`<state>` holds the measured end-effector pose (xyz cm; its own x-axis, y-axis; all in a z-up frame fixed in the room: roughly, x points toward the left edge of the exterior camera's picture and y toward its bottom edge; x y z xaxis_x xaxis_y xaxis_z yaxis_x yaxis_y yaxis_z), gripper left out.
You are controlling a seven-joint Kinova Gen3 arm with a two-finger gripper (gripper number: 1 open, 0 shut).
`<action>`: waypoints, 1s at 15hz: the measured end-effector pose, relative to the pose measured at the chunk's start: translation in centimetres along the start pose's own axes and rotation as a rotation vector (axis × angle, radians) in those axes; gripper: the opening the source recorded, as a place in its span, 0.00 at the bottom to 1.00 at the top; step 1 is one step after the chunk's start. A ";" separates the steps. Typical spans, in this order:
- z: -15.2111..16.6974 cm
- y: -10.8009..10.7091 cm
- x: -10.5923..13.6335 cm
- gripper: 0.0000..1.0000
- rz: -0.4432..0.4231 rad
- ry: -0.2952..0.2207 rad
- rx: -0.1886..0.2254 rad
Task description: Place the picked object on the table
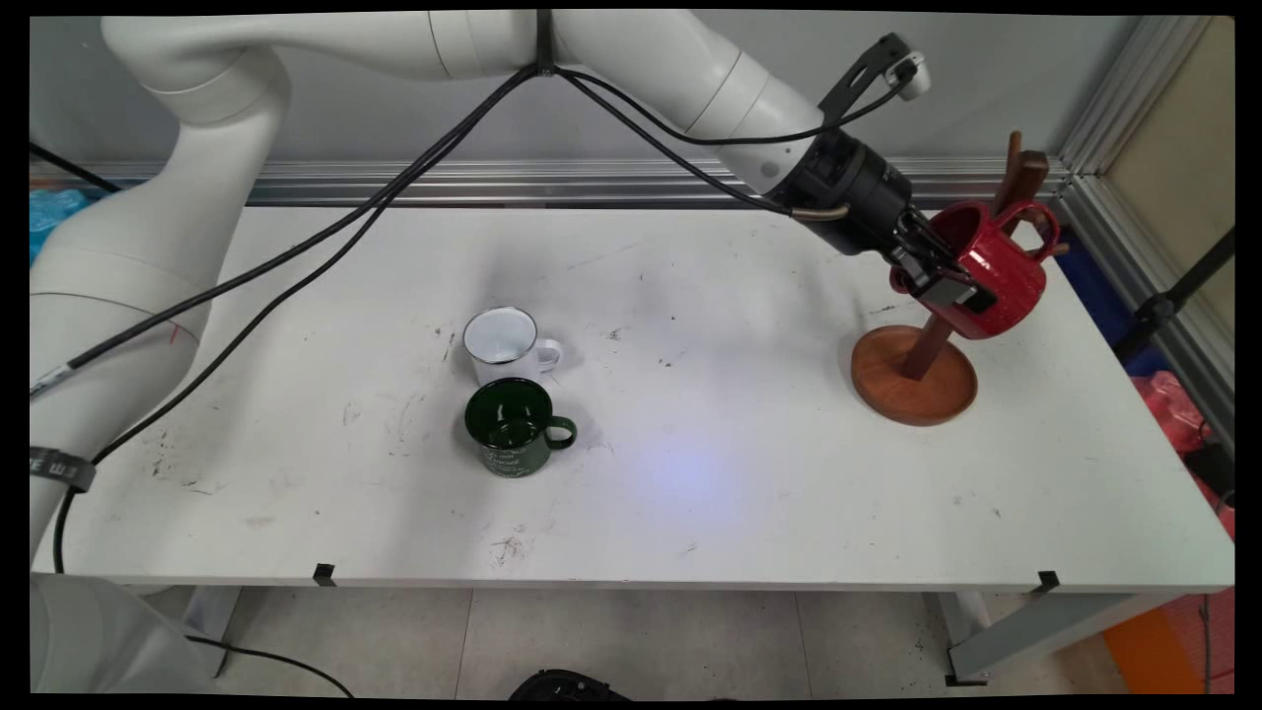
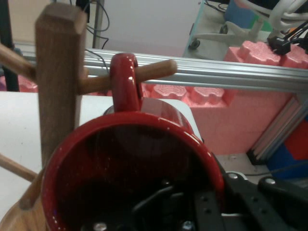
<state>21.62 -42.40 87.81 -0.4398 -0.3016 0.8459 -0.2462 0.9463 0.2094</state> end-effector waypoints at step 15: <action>-1.7 3.1 2.2 0.00 0.040 -0.008 -0.029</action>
<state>21.33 -39.92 91.10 -0.4554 -0.2645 0.8501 -0.2033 0.9605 0.1899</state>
